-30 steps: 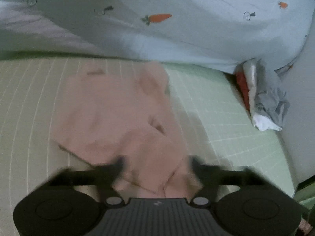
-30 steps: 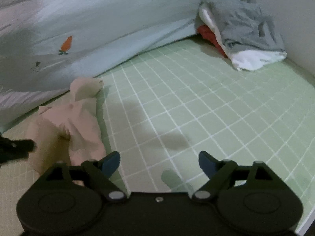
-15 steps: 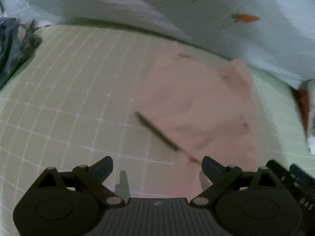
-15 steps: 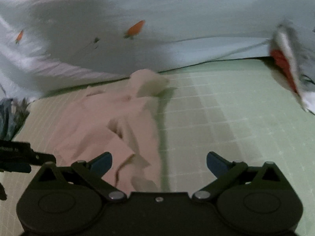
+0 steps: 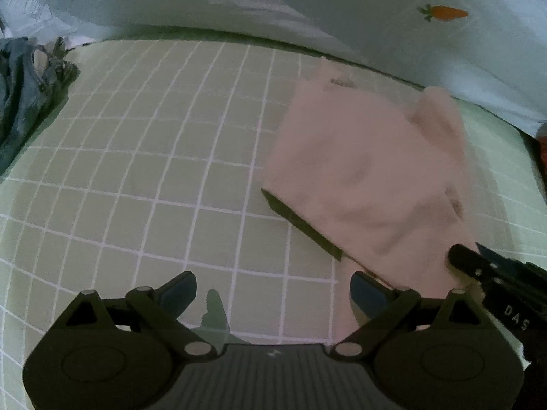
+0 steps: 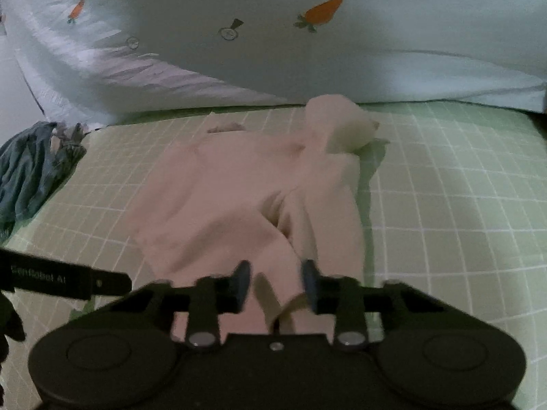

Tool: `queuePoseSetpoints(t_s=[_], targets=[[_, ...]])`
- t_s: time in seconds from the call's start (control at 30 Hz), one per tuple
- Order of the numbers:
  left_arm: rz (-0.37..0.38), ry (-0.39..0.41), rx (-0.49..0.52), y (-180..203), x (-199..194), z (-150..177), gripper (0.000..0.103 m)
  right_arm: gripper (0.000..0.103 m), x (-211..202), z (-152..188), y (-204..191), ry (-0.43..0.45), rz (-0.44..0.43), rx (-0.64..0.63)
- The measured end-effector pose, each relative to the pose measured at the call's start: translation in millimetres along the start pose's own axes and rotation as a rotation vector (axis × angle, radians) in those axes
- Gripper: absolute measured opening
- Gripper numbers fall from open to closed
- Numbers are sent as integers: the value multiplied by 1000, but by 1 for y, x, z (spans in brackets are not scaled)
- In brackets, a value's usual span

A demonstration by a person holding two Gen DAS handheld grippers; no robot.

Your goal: Fold clothes

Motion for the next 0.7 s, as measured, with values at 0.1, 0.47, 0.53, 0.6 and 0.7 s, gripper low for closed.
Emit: queuePoseSetpoints(t_s=[0.1,0.47,0.53,0.6,0.7], targets=[[10,21,9,1,-10,2,96,5,-14,0,0,40,-4,20],[61,48,76,8,-40,39,96,5,-70,41,-7,83,-42,234],[64,39,85,7,-43,50,96,5,-77,56,-5,67,-56,305],[68,29,95,8,-46,62,96,5,-85,73,-1,57,-65,371],[71,5,107,10,-46,80,96,4,-98,99,7,41,-71,457]])
Point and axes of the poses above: each gripper's, at about its wrist camera, not at the fingertips, and x roughly the way its jaws point, y to its right, z to its underside, the point moved 9 cm from there along x, roughly the way its jaws point, and after that the axes turned 6 degrees about -x, right-handed, at the moved point
